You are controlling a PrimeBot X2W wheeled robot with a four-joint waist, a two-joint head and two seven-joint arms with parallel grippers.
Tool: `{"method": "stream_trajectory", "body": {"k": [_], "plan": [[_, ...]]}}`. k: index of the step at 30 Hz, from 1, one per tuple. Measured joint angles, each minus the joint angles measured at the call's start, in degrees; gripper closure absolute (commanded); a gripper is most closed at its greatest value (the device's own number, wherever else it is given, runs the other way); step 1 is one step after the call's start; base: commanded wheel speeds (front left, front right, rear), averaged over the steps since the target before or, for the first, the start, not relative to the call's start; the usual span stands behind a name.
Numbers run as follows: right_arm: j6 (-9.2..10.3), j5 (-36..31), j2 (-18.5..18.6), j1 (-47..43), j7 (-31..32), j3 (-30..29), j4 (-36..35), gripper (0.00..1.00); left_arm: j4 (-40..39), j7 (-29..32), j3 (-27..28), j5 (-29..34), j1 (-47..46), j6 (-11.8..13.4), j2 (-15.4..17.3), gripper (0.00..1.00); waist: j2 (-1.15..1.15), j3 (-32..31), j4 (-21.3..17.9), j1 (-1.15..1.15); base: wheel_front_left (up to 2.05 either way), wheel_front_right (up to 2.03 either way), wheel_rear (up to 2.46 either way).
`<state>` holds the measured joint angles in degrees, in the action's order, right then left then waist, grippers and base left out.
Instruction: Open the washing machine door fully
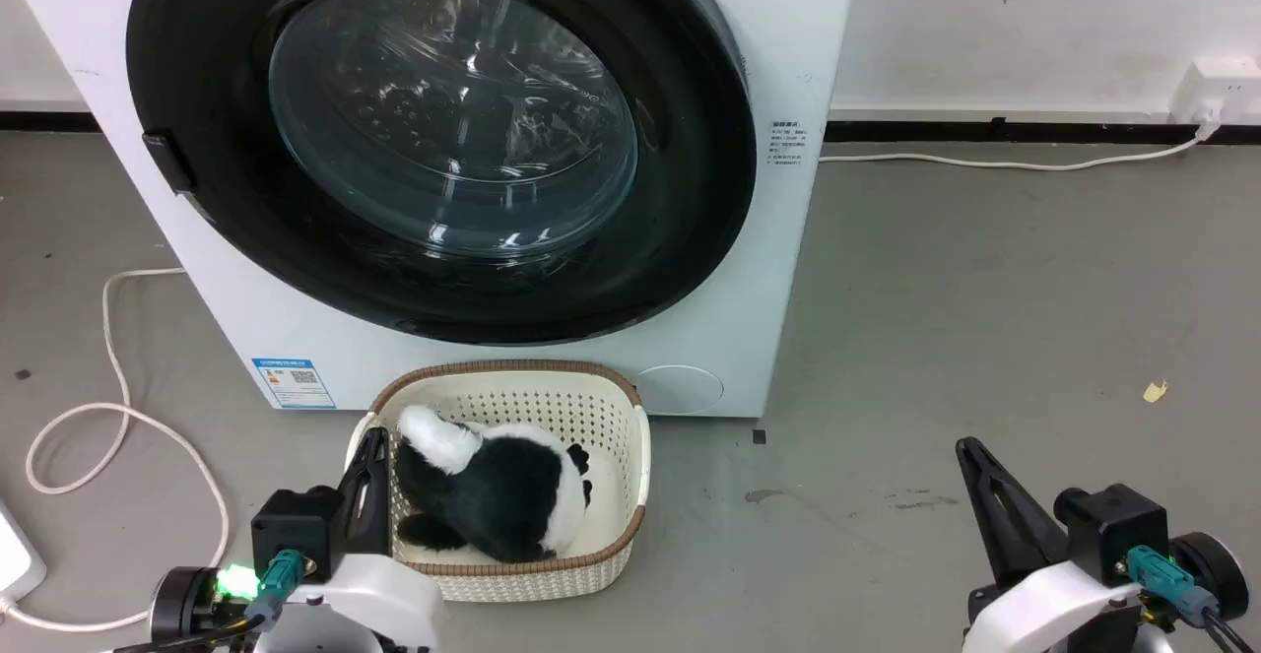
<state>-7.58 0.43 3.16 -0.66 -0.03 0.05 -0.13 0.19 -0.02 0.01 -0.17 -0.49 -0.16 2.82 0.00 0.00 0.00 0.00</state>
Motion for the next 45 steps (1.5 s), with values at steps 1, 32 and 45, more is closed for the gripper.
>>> {"method": "stream_trajectory", "body": {"k": [1, 32, 45], "plan": [[0.00, 0.0, 0.0, 0.0, 0.0, 0.0, 0.0, 1.00, 0.0, 0.0, 0.0, 0.0, 0.0, 0.0, 0.0, 1.00, 0.00, 0.0, 0.0, 0.00, 0.00, 0.00, 0.00], [0.00, 0.0, 0.0, 0.0, 0.0, 0.0, 0.0, 1.00, 0.0, 0.0, 0.0, 0.0, 0.0, 0.0, 0.0, 1.00, 0.00, 0.0, 0.0, 0.00, 0.00, 0.00, 0.00], [0.00, 0.0, 0.0, 0.0, 0.0, 0.0, 0.0, 1.00, 0.0, 0.0, 0.0, 0.0, 0.0, 0.0, 0.0, 1.00, 0.00, 0.0, 0.0, 0.00, 0.00, 0.00, 0.00]]}}
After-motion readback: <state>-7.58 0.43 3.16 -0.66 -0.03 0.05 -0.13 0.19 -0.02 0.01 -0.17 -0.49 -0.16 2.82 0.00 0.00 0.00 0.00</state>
